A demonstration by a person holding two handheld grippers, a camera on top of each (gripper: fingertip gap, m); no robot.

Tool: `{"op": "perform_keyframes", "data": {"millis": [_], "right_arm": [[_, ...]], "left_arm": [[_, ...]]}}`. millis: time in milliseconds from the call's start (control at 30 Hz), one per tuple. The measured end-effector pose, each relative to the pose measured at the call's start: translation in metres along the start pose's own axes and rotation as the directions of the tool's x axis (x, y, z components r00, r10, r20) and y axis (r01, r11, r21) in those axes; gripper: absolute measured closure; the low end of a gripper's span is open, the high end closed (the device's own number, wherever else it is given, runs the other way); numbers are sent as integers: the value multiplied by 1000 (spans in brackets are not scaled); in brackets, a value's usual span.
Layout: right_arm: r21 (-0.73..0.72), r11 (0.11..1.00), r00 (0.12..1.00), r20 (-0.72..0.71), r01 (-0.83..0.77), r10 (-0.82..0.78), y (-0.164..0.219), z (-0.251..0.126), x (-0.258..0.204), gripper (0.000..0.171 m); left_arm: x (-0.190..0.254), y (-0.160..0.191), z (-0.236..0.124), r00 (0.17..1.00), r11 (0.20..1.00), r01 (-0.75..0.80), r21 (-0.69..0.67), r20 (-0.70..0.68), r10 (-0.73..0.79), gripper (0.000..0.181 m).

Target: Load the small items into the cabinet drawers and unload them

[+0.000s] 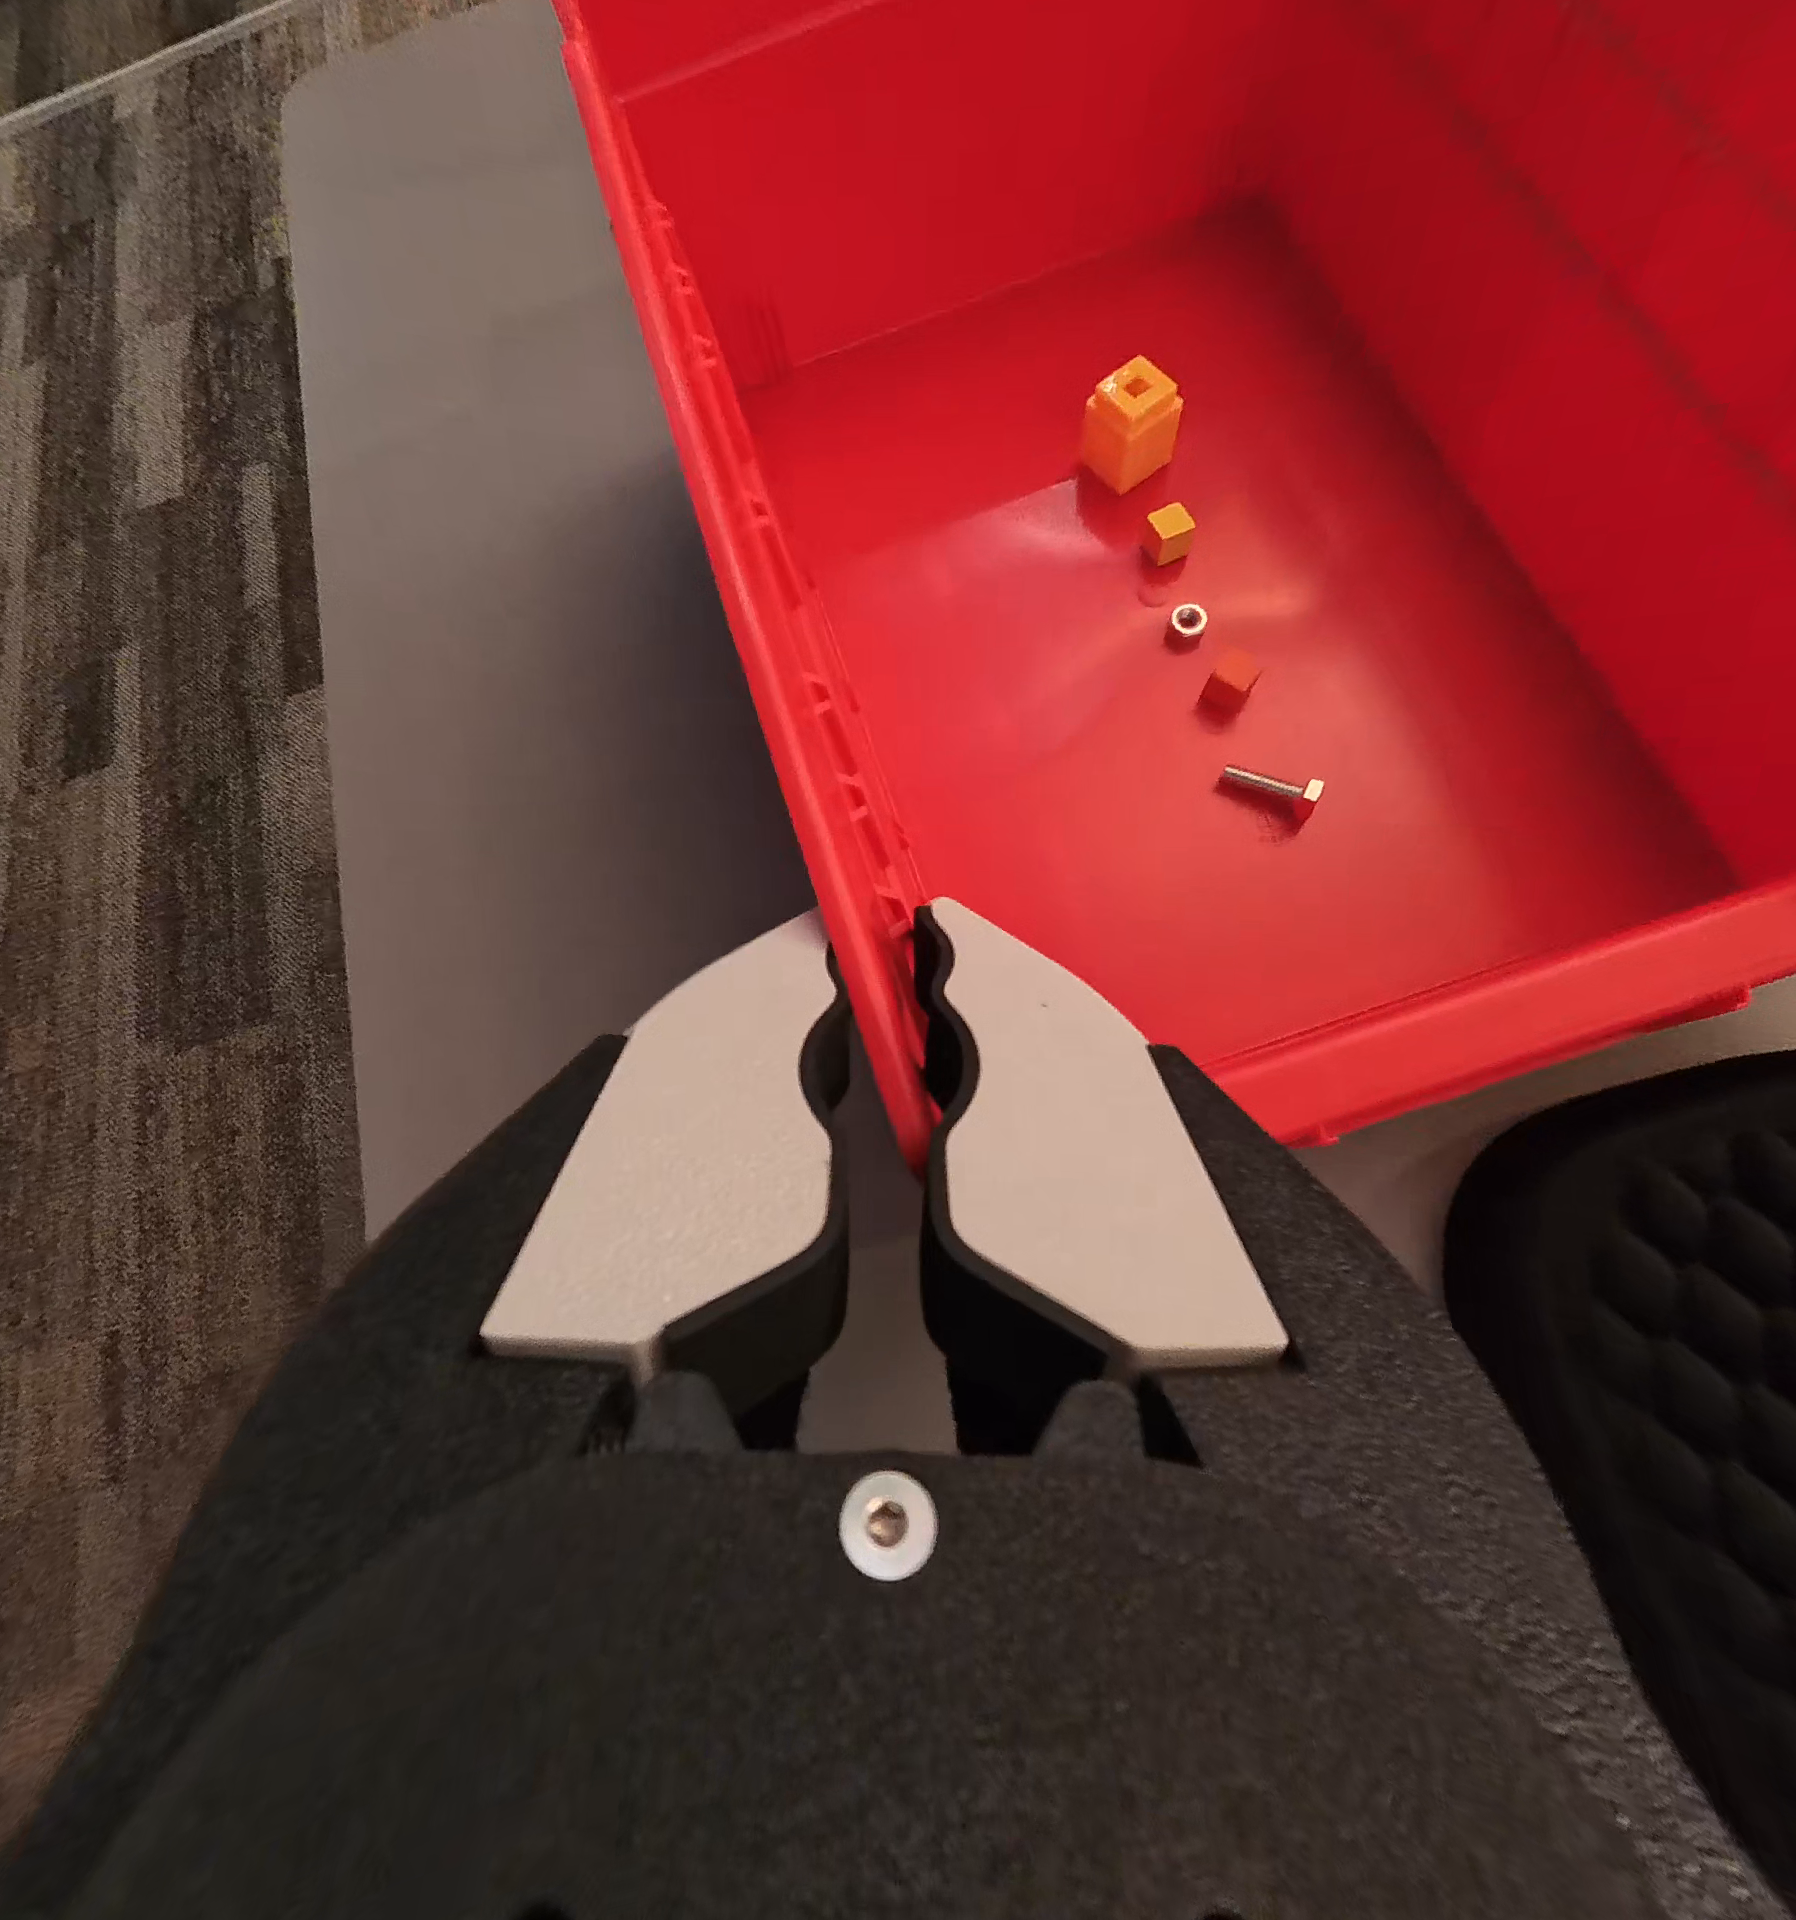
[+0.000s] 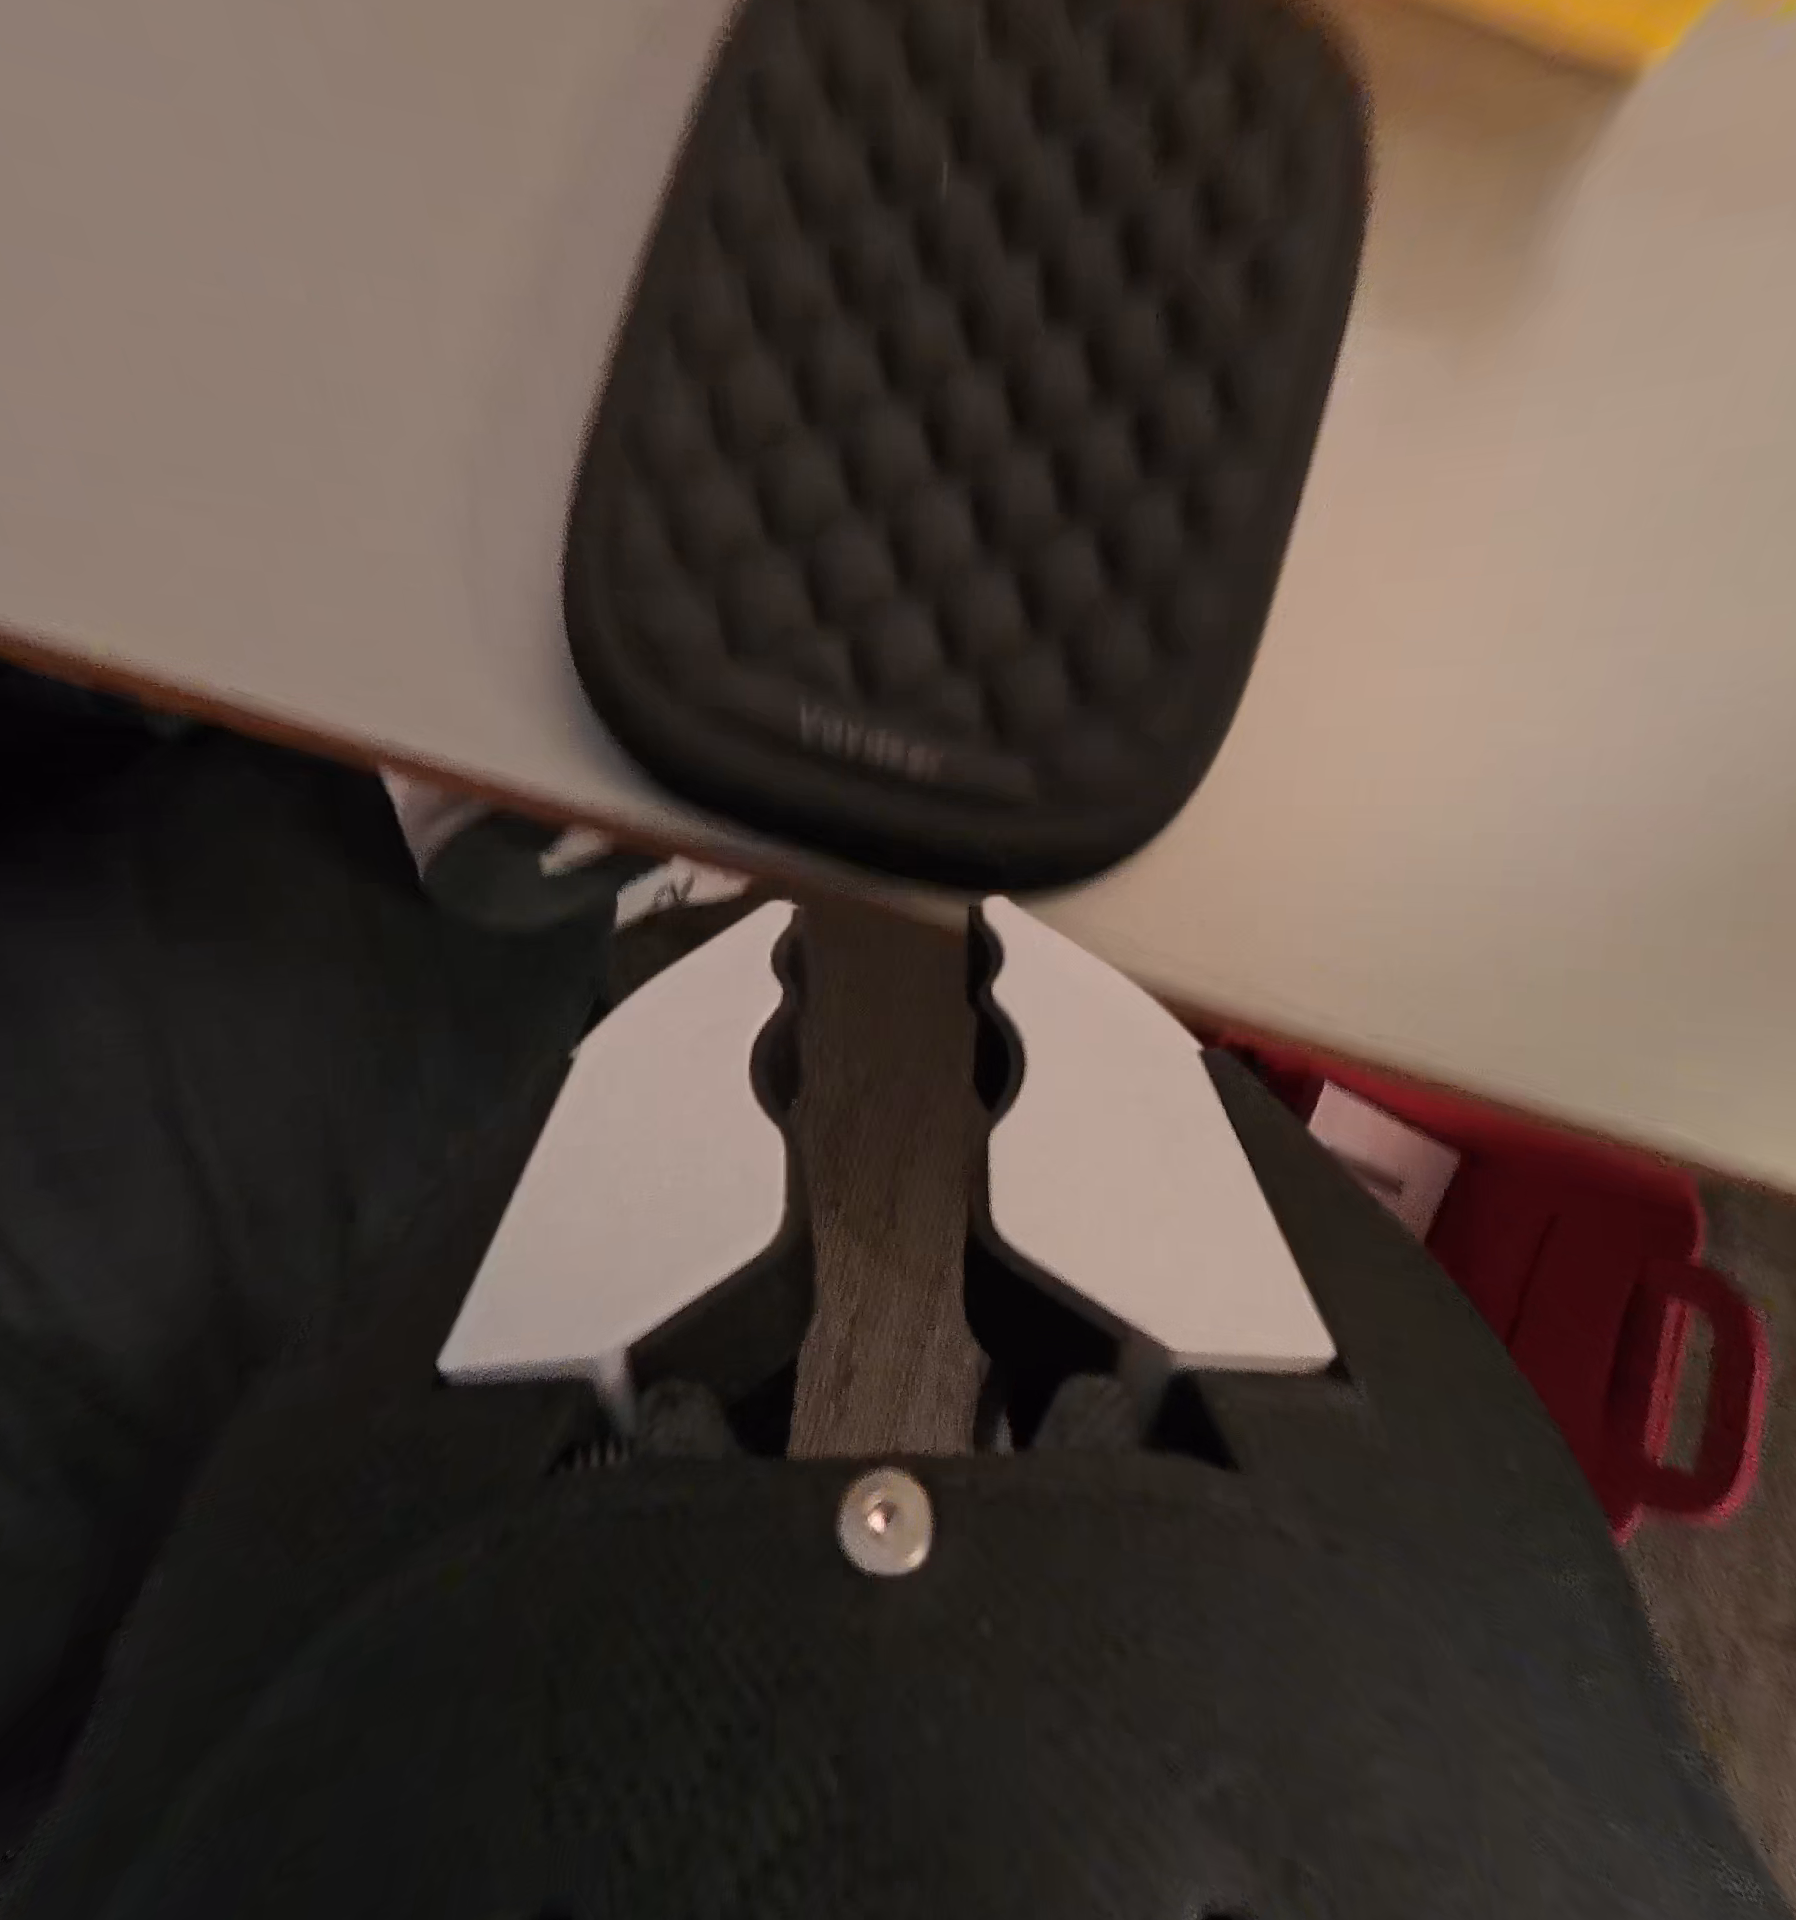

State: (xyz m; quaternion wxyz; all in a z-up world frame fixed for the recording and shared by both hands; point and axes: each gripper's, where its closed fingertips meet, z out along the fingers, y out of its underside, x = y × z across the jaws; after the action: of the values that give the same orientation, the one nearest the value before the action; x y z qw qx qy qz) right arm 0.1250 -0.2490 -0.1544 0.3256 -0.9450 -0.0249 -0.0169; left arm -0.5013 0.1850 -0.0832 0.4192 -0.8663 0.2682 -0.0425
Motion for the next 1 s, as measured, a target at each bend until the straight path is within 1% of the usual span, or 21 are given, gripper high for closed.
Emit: {"op": "perform_keyframes", "data": {"millis": [100, 133, 167, 233, 267, 333, 433, 467, 500, 533, 600, 633, 733, 833, 1000], "right_arm": [[195, 980, 999, -32, 21, -15, -71, -7, 18, 129], [261, 965, 998, -58, 10, 6, -96, -9, 32, 121], [320, 947, 996, -83, -6, 34, -121, -11, 48, 117], [414, 909, 983, -138, -52, 120, -162, -10, 87, 109], [443, 893, 978, -138, -82, 158, -179, -6, 105, 108], [438, 887, 965, -134, -147, 226, -198, 11, 137, 107], [327, 927, 928, -254, -183, 272, -195, 46, 183, 107], [287, 937, 928, -253, -199, 275, -192, 59, 189, 108], [253, 941, 932, -224, -226, 284, -189, 71, 190, 109], [224, 943, 938, -189, -247, 290, -186, 83, 189, 116], [191, 949, 953, -125, -251, 277, -183, 97, 185, 165], [202, 943, 950, -114, -263, 289, -184, 99, 186, 168], [211, 932, 942, -101, -294, 320, -185, 100, 194, 168], [209, 920, 930, -86, -333, 356, -184, 99, 205, 167], [202, 914, 921, -101, -352, 377, -175, 94, 228, 167]], "left_arm": [[-1, 1, -1, 1000, 1000, -16, -5, 25, 16, 170], [-4, 1, -2, 999, 1000, -18, -5, 49, 18, 159], [-6, 1, -4, 998, 1000, -15, 7, 65, 14, 154], [-8, -2, -12, 997, 998, 21, 61, 71, -25, 152], [-8, -3, -19, 996, 995, 40, 96, 74, -47, 151], [-9, -6, -36, 993, 984, 57, 167, 92, -73, 151], [-9, -5, -65, 989, 969, 34, 246, 129, -68, 152], [-8, -4, -73, 988, 964, 22, 264, 140, -61, 154], [-7, -3, -81, 988, 960, 13, 279, 146, -56, 155], [-6, -2, -88, 987, 957, 9, 289, 149, -54, 156], [-2, 0, -100, 989, 954, 8, 300, 139, -52, 157], [1, 1, -105, 990, 953, 3, 302, 133, -45, 159], [5, 2, -120, 988, 952, -32, 305, 155, -17, 160], [15, -1, -132, 988, 939, -54, 341, 151, 2, 162], [33, -3, -137, 990, 928, -91, 361, 135, 45, 162]]}}
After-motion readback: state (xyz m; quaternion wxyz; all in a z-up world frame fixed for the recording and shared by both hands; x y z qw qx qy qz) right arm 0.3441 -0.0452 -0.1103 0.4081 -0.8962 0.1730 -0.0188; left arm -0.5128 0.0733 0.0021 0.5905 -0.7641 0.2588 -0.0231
